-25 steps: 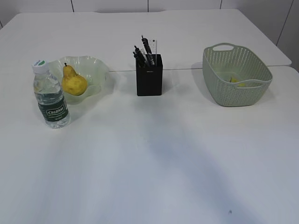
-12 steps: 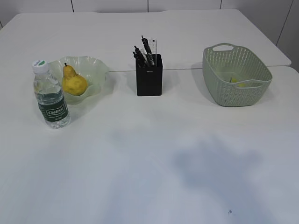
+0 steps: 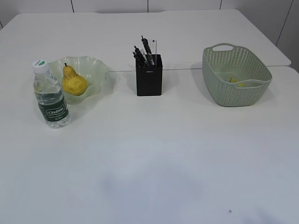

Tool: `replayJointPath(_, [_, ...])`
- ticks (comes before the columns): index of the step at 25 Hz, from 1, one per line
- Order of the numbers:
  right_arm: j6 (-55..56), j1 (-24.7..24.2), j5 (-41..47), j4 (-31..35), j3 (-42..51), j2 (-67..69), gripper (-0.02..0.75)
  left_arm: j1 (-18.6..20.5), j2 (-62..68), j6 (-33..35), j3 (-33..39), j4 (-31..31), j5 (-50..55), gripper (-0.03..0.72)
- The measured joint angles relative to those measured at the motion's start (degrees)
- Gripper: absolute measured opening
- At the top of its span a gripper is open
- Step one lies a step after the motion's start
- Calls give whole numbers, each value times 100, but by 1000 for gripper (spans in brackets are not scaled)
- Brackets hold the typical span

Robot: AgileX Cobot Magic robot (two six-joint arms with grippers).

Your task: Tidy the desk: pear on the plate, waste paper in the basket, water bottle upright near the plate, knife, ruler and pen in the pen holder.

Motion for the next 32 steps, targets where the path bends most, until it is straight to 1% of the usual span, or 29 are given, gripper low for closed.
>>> replayJointPath(4, [-26,0,457,339,369,-474,248,0,-850,-15,120,-27,20,347])
replayJointPath(8, [-26,0,785,712,608,-755,248,0,-1499,-222,311,79,32,349])
replayJointPath(14, [-37,0,838,892,788,-778,250,0,-2075,-516,903,174,44,352])
replayJointPath(16, [-14,0,838,905,913,-778,281,0,-2174,-562,1065,174,53,370])
replayJointPath(18, [56,0,838,907,1069,-778,350,0,-2214,-572,1171,155,65,422])
replayJointPath(20, [80,0,827,907,1280,-778,439,0,-2223,-585,1323,126,65,491])
replayJointPath(22, [90,0,771,907,1480,-778,490,0,-2223,-597,1527,126,65,531])
replayJointPath(24, [90,0,743,907,1659,-778,511,0,-2223,-597,1803,126,65,547])
replayJointPath(26, [90,0,732,907,1791,-778,516,0,-2223,-597,2075,126,65,551])
replayJointPath(29, [90,0,652,888,1843,-778,516,0,-2223,-531,2464,126,65,531])
replayJointPath(32, [90,0,431,848,1892,-778,511,0,-2223,-244,2783,126,55,501])
